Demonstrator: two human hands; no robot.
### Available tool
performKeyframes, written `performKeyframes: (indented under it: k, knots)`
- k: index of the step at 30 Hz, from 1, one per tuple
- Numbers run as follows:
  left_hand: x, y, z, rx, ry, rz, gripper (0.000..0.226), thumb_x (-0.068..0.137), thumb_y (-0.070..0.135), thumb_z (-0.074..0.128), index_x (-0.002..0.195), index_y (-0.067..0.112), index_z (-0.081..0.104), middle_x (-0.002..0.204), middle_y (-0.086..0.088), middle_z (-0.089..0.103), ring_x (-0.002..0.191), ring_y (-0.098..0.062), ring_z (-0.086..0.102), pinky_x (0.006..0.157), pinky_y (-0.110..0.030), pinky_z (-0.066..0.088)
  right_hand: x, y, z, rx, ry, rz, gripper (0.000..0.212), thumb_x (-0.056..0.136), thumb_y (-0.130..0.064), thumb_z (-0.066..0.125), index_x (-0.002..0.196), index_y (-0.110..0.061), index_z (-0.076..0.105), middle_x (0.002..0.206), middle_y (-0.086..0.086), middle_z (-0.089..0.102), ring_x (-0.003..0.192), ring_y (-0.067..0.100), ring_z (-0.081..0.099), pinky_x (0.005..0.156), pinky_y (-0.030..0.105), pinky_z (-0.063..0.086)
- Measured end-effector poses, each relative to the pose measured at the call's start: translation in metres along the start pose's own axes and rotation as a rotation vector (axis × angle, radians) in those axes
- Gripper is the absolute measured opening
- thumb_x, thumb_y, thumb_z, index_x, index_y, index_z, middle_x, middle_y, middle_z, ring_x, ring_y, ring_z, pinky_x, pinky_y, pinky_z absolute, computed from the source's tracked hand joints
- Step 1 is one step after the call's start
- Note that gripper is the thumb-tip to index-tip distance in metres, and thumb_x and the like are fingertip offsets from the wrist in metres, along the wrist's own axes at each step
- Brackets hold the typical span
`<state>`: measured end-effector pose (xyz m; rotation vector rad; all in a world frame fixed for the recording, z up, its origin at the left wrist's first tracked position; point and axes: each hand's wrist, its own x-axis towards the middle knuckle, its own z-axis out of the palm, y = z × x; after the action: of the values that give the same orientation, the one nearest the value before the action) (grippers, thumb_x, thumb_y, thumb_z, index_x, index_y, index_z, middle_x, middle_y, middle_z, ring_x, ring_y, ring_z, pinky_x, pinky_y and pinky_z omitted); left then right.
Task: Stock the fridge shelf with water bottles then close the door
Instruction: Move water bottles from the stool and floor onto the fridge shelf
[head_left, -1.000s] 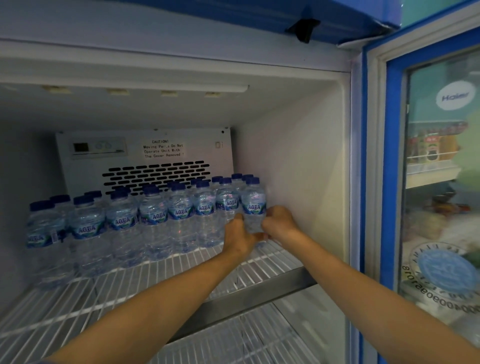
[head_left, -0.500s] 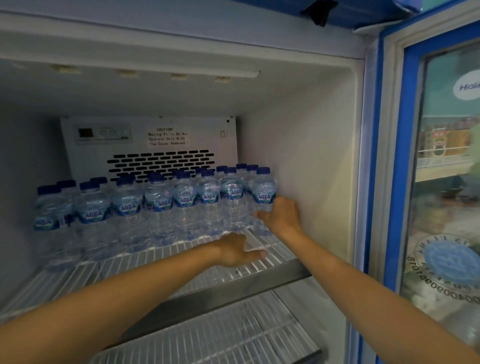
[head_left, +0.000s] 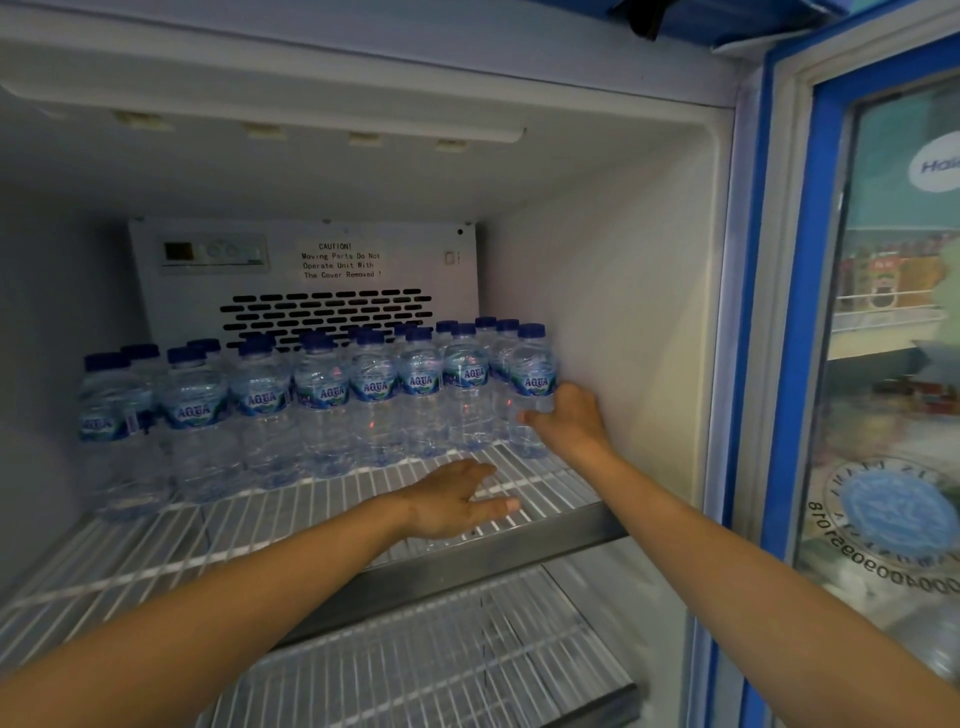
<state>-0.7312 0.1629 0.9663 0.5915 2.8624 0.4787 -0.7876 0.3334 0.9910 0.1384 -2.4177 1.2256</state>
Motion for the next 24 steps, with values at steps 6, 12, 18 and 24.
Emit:
performKeyframes:
  k: [6,12,18,24]
  knots:
    - [-0.001,0.0,0.0,-0.028,0.046,0.012,0.076,0.091,0.059,0.041,0.151,0.02,0.017,0.159,0.001,0.014,0.146,-0.017,0.013,0.119,-0.034,0.014,-0.003,-0.003,-0.003,0.034,-0.037,0.021,0.029,0.086,-0.013,0.068,0.113,-0.002,0.064,0.108,0.013,0.068,0.095,0.026,0.064,0.074,0.026,0.047]
    - [-0.001,0.0,0.0,-0.041,0.05,0.009,0.075,0.091,0.059,0.043,0.15,0.02,0.02,0.158,0.001,0.017,0.144,-0.017,0.018,0.118,-0.032,0.017,-0.004,-0.003,-0.001,0.008,-0.064,0.03,0.025,0.087,-0.014,0.064,0.109,-0.001,0.066,0.104,0.014,0.069,0.09,0.025,0.066,0.071,0.025,0.048]
    - [-0.002,0.0,-0.001,-0.075,0.05,0.008,0.073,0.09,0.059,0.044,0.149,0.023,0.023,0.157,0.003,0.019,0.142,-0.016,0.023,0.114,-0.028,0.02,-0.004,-0.005,0.0,-0.027,-0.071,0.027,0.023,0.089,-0.012,0.06,0.109,-0.001,0.064,0.104,0.015,0.068,0.09,0.026,0.065,0.074,0.028,0.051]
    - [-0.011,0.004,-0.005,-0.076,0.079,-0.006,0.065,0.09,0.056,0.047,0.146,0.026,0.032,0.154,0.004,0.027,0.136,-0.015,0.034,0.109,-0.024,0.029,-0.008,-0.006,-0.005,-0.015,-0.082,0.092,0.025,0.087,-0.018,0.067,0.104,0.0,0.066,0.1,0.014,0.068,0.083,0.023,0.061,0.068,0.026,0.045]
